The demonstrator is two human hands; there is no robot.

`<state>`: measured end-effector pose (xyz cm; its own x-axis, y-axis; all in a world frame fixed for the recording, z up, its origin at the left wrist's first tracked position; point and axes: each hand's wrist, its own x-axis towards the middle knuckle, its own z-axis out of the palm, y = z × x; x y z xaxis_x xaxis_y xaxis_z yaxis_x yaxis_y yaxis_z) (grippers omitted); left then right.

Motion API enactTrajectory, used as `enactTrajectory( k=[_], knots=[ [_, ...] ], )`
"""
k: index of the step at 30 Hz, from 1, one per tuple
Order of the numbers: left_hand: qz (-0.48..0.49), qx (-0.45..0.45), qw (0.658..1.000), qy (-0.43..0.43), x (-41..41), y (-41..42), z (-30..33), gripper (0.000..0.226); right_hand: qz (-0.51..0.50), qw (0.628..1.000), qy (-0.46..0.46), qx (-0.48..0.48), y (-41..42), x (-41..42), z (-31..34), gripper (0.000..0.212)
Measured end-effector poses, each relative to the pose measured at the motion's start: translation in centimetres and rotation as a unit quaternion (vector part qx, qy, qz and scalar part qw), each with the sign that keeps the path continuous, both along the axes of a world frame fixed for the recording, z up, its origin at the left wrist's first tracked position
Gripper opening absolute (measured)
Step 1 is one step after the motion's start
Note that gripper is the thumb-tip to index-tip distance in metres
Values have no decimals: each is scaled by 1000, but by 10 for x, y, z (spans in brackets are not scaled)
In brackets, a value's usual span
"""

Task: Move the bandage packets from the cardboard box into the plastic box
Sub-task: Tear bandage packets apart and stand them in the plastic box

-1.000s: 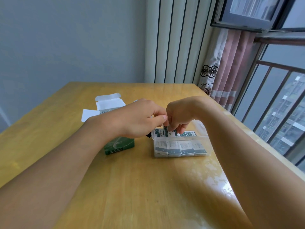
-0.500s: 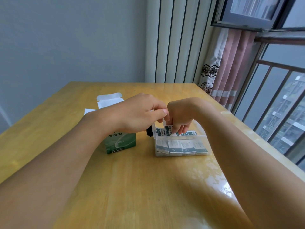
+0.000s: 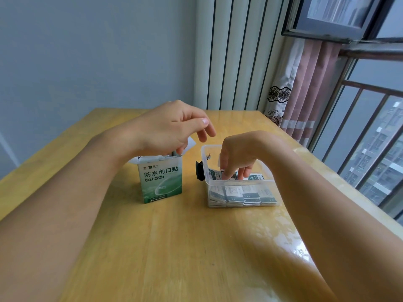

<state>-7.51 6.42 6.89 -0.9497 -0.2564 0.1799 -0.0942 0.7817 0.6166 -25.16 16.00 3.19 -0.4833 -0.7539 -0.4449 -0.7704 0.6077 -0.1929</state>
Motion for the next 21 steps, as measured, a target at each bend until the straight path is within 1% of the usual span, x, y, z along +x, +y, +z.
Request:
enactTrajectory(
  k=[6,11,16,21],
  knots=[
    [-15,5,1000,9,-4,4,-4,33,-14,1000,22,-1,-5,-1,-6,46],
    [-25,-22,999,0,-8,10,-11,33,-12,999,46,4,-9,-1,-12,52],
    [-33,-27,999,-7,-9,13,-14,34,10,997,79,20,-10,4,-14,43],
    [-28,-30,999,-10,-9,13,-13,34,12,998,68,14,-7,6,-11,38]
  ],
)
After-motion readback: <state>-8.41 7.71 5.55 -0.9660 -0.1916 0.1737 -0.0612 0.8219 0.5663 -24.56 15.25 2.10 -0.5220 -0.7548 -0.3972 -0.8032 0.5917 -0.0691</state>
